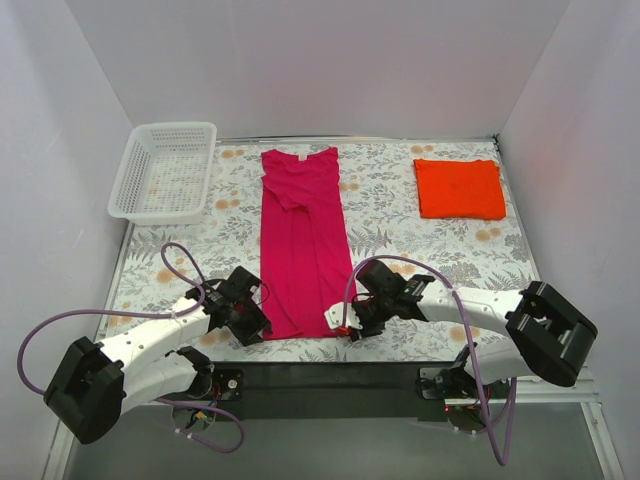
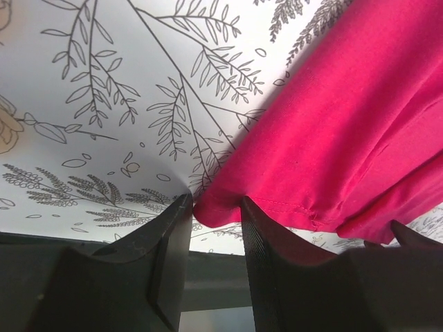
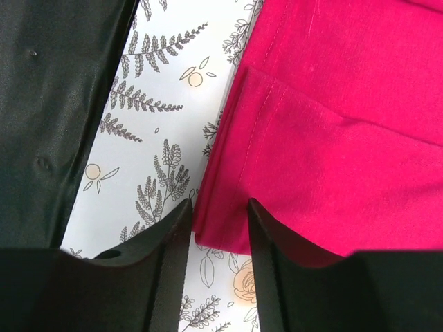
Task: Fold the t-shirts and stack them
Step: Fold the tshirt
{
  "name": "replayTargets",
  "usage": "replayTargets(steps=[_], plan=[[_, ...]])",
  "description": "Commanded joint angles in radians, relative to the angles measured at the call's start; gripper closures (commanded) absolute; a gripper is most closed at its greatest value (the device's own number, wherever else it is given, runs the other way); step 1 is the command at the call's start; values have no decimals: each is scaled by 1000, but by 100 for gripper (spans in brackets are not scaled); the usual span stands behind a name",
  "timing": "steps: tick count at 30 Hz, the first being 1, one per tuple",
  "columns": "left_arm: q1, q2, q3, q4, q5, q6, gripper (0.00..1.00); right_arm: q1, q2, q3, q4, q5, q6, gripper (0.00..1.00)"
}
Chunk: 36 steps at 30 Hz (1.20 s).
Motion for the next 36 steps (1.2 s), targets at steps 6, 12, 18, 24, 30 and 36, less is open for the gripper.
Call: replayTargets(steps=[6,12,18,24,30,36], plan=[[-11,39,-90,80,-56,-31,82,-9,41,1,-14,45,-4,71],[-11,-24,-93,68,-102,-17,100,-9,43,4,-15,40,-1,82],[-11,-99,-35,54,-93,40,100,-46,12,37,-57,-33,-1,99],[-11,-53,68,37,-60,100,100,-84,-34,128,-242,-170,-129,99],[-10,17,170,51,-56,146,100,-127,7,198,-252,-188,-121,99],[50,83,275,48,-98,221,100,-233,79,329,-265,-211,-109,99]])
